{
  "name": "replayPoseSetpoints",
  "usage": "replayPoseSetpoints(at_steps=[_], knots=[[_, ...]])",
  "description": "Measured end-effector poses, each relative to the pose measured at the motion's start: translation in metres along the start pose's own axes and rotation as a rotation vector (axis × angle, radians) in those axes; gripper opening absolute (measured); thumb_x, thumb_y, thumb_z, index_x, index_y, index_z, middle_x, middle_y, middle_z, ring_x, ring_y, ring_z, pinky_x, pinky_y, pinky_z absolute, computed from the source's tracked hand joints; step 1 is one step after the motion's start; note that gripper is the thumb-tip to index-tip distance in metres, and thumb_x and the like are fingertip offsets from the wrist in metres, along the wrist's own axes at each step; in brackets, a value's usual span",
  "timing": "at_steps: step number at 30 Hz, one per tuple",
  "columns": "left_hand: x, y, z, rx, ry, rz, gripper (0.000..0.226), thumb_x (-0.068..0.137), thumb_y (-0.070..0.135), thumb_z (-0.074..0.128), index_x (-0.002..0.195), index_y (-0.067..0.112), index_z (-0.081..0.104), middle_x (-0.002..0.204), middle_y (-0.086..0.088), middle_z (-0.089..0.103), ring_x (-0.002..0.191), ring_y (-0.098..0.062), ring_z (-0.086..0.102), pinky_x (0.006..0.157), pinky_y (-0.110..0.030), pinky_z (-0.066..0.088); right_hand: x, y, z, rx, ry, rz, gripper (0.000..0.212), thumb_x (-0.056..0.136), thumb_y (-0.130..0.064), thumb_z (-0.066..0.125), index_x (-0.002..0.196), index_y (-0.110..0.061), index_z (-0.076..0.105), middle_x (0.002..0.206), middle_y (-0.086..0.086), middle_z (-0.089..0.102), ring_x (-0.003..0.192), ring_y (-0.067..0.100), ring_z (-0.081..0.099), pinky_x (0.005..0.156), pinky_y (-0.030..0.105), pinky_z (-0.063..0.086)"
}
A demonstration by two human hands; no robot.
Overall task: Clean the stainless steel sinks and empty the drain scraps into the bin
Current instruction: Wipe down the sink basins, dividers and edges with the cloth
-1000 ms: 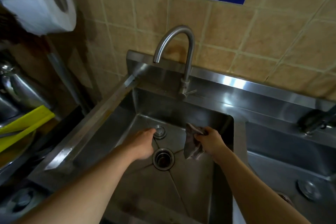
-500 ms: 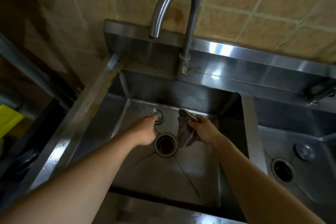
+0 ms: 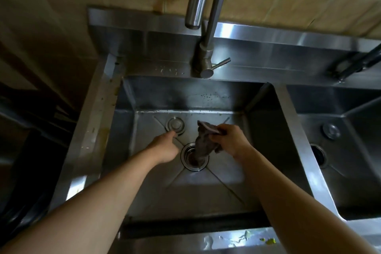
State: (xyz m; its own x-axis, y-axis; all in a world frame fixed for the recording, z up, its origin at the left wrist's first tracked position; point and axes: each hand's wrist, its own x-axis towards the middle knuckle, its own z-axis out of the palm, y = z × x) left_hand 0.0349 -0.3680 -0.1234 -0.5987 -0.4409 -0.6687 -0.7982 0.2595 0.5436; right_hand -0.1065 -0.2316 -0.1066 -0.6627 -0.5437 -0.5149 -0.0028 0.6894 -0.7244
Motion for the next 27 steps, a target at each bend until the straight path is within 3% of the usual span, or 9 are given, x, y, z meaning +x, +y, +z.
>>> replayPoseSetpoints(at_steps=[4, 7, 10, 13, 15, 19, 21, 23, 27], knots=[[-0.003, 0.017, 0.012, -0.292, -0.117, -0.082, 0.041, 0.099, 0.022, 0.043, 0.139, 0.023, 0.036, 0.118, -0.004, 0.057, 0.097, -0.023, 0.063, 0.07, -0.027, 0.044, -0.004, -0.003, -0.006, 0.19, 0.009, -0.03, 0.025, 0.085, 0.005, 0.063, 0.092, -0.018, 0.055, 0.093, 0.002, 0.063, 0.081, 0.02, 0.064, 0.054, 0.027, 0.058], [0.001, 0.028, 0.023, -0.533, -0.264, -0.221, 0.043, 0.103, 0.039, 0.026, 0.142, 0.021, 0.033, 0.123, -0.014, 0.061, 0.101, -0.029, 0.066, 0.08, -0.033, 0.045, -0.003, -0.005, -0.01, 0.427, -0.042, -0.068, 0.027, 0.085, 0.012, 0.057, 0.092, -0.014, 0.051, 0.096, 0.008, 0.064, 0.085, 0.025, 0.065, 0.056, 0.035, 0.059], [0.015, 0.03, 0.035, -0.899, -0.389, -0.324, 0.062, 0.099, 0.057, 0.016, 0.132, 0.016, 0.049, 0.126, -0.017, 0.06, 0.11, -0.03, 0.062, 0.091, -0.039, 0.04, -0.003, 0.002, -0.012, 0.494, -0.152, -0.103, 0.017, 0.089, 0.006, 0.054, 0.091, -0.011, 0.058, 0.089, 0.008, 0.065, 0.082, 0.022, 0.064, 0.061, 0.031, 0.057], [0.027, 0.033, 0.039, -1.227, -0.316, -0.369, 0.066, 0.095, 0.064, 0.024, 0.118, 0.012, 0.058, 0.126, -0.015, 0.06, 0.118, -0.032, 0.056, 0.093, -0.044, 0.039, -0.003, 0.016, -0.014, 0.452, -0.294, -0.069, 0.016, 0.091, -0.003, 0.054, 0.088, -0.012, 0.068, 0.085, 0.01, 0.068, 0.081, 0.024, 0.062, 0.069, 0.033, 0.053], [0.033, 0.033, 0.039, -1.341, -0.237, -0.388, 0.064, 0.092, 0.065, 0.034, 0.115, 0.01, 0.059, 0.124, -0.016, 0.061, 0.114, -0.031, 0.058, 0.089, -0.046, 0.045, -0.001, 0.028, -0.013, 0.371, -0.367, -0.031, 0.014, 0.091, -0.006, 0.056, 0.094, -0.006, 0.07, 0.091, 0.021, 0.067, 0.084, 0.031, 0.059, 0.074, 0.038, 0.048], [0.034, 0.035, 0.042, -1.335, -0.236, -0.329, 0.055, 0.082, 0.06, 0.056, 0.107, 0.012, 0.065, 0.105, -0.014, 0.07, 0.093, -0.028, 0.066, 0.079, -0.044, 0.053, 0.004, 0.044, -0.004, 0.324, -0.346, 0.062, 0.023, 0.094, -0.005, 0.052, 0.11, 0.009, 0.061, 0.106, 0.028, 0.064, 0.089, 0.029, 0.063, 0.079, 0.036, 0.054], [0.034, 0.035, 0.049, -1.259, -0.221, -0.277, 0.044, 0.076, 0.051, 0.065, 0.1, 0.014, 0.067, 0.102, -0.011, 0.071, 0.094, -0.026, 0.066, 0.086, -0.043, 0.053, 0.008, 0.045, 0.001, 0.354, -0.285, 0.118, 0.02, 0.096, -0.007, 0.051, 0.11, 0.003, 0.059, 0.105, 0.023, 0.064, 0.081, 0.026, 0.065, 0.063, 0.031, 0.057], [0.033, 0.035, 0.054, -1.152, -0.163, -0.231, 0.031, 0.079, 0.042, 0.068, 0.097, 0.017, 0.067, 0.101, -0.007, 0.07, 0.096, -0.023, 0.064, 0.087, -0.039, 0.052, 0.015, 0.046, 0.005, 0.367, -0.162, 0.18, 0.015, 0.095, -0.009, 0.053, 0.11, -0.005, 0.052, 0.104, 0.019, 0.059, 0.074, 0.025, 0.063, 0.055, 0.034, 0.057], [0.025, 0.032, 0.054, -1.095, -0.124, -0.118, 0.017, 0.093, 0.029, 0.056, 0.106, 0.02, 0.063, 0.098, -0.003, 0.067, 0.086, -0.016, 0.061, 0.061, -0.027, 0.05, 0.03, 0.046, 0.01, 0.484, -0.021, 0.297, 0.017, 0.096, -0.015, 0.055, 0.109, -0.011, 0.046, 0.09, 0.015, 0.057, 0.056, 0.018, 0.058, 0.036, 0.023, 0.046]])
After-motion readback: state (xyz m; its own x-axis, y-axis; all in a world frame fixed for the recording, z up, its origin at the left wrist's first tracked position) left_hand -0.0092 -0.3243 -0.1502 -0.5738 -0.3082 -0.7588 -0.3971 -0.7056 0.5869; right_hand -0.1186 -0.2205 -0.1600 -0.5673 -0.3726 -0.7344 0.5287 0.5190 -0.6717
